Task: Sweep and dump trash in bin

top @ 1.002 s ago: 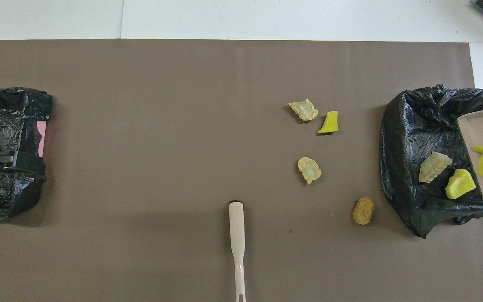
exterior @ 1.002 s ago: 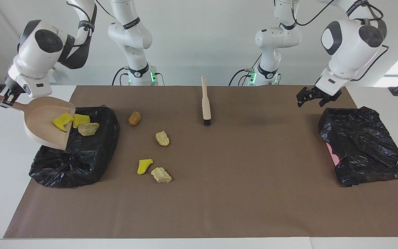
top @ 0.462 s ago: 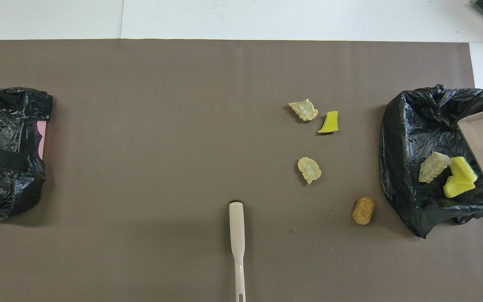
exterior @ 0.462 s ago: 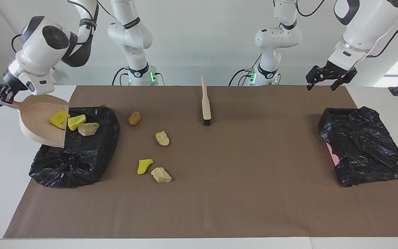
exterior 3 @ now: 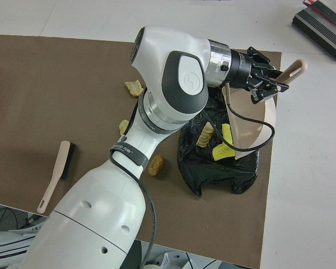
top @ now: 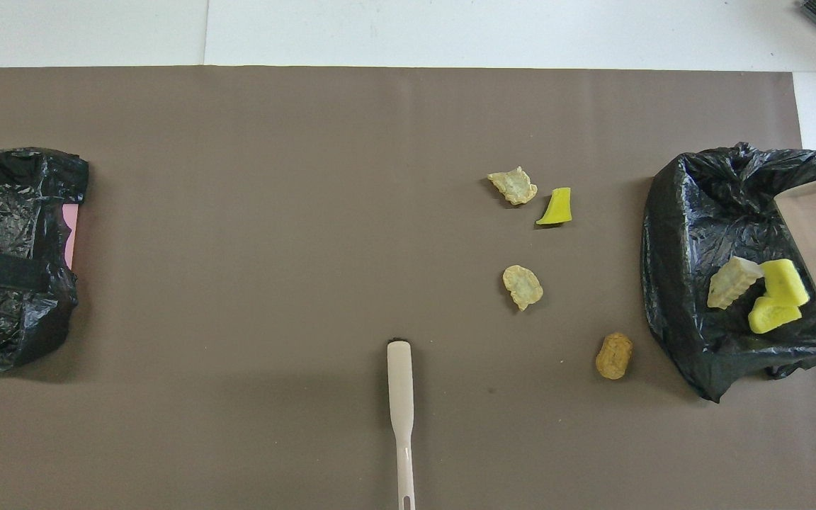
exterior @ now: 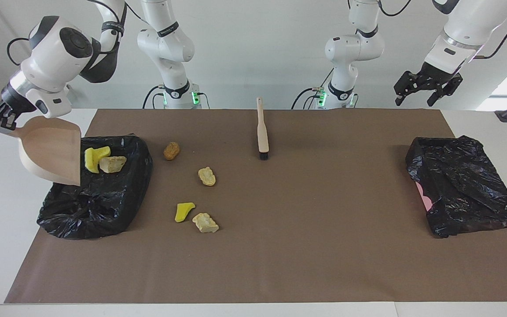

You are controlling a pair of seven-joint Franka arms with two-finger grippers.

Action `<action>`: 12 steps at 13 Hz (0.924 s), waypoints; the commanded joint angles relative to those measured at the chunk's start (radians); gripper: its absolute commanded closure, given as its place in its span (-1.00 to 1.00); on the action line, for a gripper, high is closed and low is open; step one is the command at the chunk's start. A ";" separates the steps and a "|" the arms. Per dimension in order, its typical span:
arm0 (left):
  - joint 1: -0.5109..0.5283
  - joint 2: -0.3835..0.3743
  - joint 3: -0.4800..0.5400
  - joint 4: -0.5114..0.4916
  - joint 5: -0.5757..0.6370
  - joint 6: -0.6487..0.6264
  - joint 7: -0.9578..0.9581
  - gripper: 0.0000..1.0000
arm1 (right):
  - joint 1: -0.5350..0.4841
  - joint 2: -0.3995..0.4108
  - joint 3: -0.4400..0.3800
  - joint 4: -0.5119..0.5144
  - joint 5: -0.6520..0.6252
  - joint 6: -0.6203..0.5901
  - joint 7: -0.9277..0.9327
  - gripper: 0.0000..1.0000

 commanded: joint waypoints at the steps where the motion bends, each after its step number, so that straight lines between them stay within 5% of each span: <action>1: 0.007 -0.019 -0.006 -0.016 0.016 -0.015 -0.003 -1.00 | -0.006 -0.014 0.004 0.030 0.097 -0.031 -0.033 1.00; 8: 0.005 -0.020 -0.006 -0.019 0.016 -0.016 -0.003 -1.00 | -0.021 -0.010 -0.006 0.048 0.499 -0.122 -0.018 1.00; 12: 0.005 -0.020 -0.006 -0.019 0.016 -0.016 -0.003 -1.00 | -0.003 -0.019 0.007 0.045 0.634 -0.245 0.216 1.00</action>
